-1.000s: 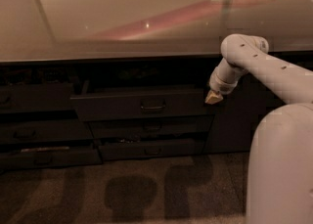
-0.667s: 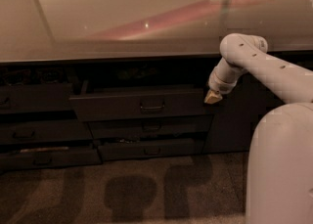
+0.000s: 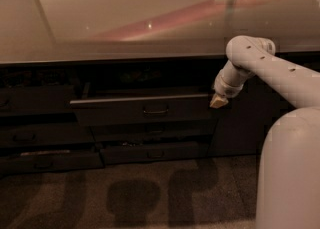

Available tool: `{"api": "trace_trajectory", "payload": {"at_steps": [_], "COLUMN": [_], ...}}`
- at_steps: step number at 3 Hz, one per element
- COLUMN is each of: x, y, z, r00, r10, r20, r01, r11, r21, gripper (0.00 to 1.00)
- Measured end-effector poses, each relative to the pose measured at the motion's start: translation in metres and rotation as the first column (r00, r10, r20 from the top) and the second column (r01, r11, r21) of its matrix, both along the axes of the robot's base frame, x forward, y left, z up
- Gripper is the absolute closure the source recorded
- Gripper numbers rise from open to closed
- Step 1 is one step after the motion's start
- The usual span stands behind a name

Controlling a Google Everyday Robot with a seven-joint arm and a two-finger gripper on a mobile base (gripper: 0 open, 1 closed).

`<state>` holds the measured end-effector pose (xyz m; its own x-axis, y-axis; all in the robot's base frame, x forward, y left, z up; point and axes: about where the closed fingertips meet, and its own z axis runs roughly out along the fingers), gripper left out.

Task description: Open top drawer

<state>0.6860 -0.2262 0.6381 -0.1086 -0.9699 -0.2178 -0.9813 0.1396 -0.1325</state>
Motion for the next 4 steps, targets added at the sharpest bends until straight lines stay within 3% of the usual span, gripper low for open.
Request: {"api": "trace_trajectory", "payload": {"at_steps": [4], "x": [-0.0176], "y": [-0.0005], "z": [0.0002], "r00": [0.9999], "r10": [0.017], "r20": [-0.002], "r01": [-0.017], "r11": [1.0], "r21": [0.002], "gripper": [1.0]}}
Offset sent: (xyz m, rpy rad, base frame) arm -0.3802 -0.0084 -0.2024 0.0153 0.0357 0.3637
